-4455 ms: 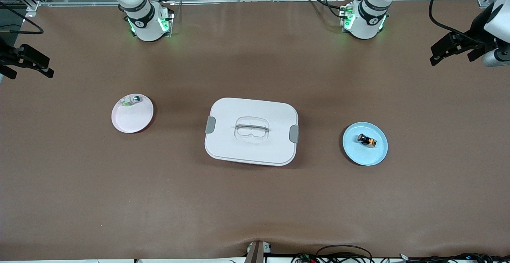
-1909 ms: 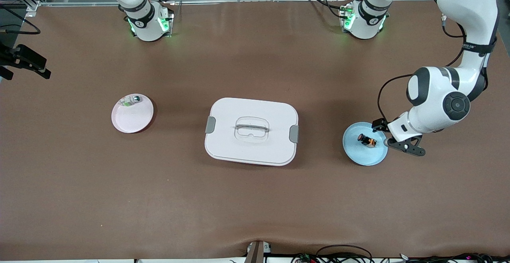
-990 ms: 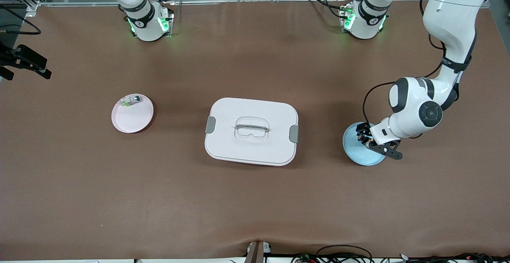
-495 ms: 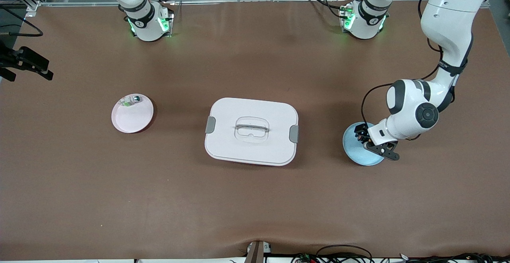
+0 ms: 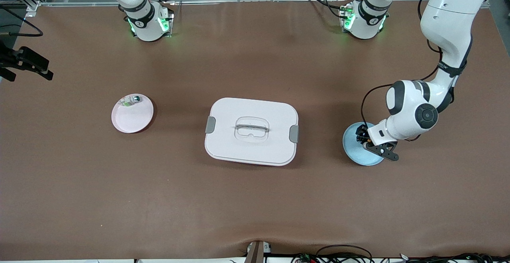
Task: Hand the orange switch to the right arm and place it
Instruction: 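Close the left gripper on the orange switch and lift it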
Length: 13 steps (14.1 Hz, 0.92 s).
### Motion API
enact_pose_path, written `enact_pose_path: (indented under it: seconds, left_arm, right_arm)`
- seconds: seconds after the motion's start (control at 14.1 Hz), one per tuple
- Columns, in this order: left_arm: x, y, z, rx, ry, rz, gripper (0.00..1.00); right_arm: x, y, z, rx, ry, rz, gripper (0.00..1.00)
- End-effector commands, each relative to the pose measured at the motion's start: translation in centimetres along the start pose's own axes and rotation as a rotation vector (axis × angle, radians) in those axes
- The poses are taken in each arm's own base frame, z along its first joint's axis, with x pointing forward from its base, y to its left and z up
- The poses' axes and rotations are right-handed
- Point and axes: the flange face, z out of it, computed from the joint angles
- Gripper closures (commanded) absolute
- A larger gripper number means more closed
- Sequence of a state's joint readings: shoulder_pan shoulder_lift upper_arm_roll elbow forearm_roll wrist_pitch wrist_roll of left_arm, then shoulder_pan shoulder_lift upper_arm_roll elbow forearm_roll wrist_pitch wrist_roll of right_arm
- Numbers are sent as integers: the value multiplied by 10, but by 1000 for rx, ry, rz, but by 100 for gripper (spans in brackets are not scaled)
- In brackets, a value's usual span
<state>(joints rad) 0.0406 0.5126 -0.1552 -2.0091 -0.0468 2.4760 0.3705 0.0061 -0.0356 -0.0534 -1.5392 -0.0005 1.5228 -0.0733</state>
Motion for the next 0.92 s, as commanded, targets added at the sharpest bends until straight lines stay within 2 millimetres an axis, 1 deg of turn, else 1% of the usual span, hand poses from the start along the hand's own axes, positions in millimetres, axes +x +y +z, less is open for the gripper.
enact_pose_path:
  seconds: [0.0, 0.21, 0.28, 0.35, 0.42, 0.49, 0.64, 0.78, 0.85]
  left_arm:
    - [4, 4, -49, -8, 27, -1, 100]
    - [15, 14, -98, -142, 41, -107, 100]
    - [17, 19, -112, -195, 42, -152, 100]
    - [21, 28, -125, -242, 40, -211, 100]
    - [27, 41, -140, -264, 39, -259, 100]
    - [37, 61, -154, -277, 38, -295, 100]
    - [51, 86, -185, -294, 18, -398, 100]
    - [62, 110, -210, -316, -6, -473, 100]
    - [65, 122, -218, -324, -16, -526, 100]
  right_arm:
    - [3, 1, -4, -5, 2, 11, 0]
    - [3, 1, -5, -5, 4, 11, 0]
    - [3, 1, -5, -5, 4, 11, 0]
    - [3, 0, -5, -5, 4, 9, 0]
    - [3, 1, -5, -5, 4, 11, 0]
    - [3, 2, -5, -4, 4, 15, 0]
    - [4, 0, -5, -1, 5, 12, 0]
    - [3, -5, -4, 1, 1, 0, 0]
    - [3, -12, -4, 2, -5, -9, 0]
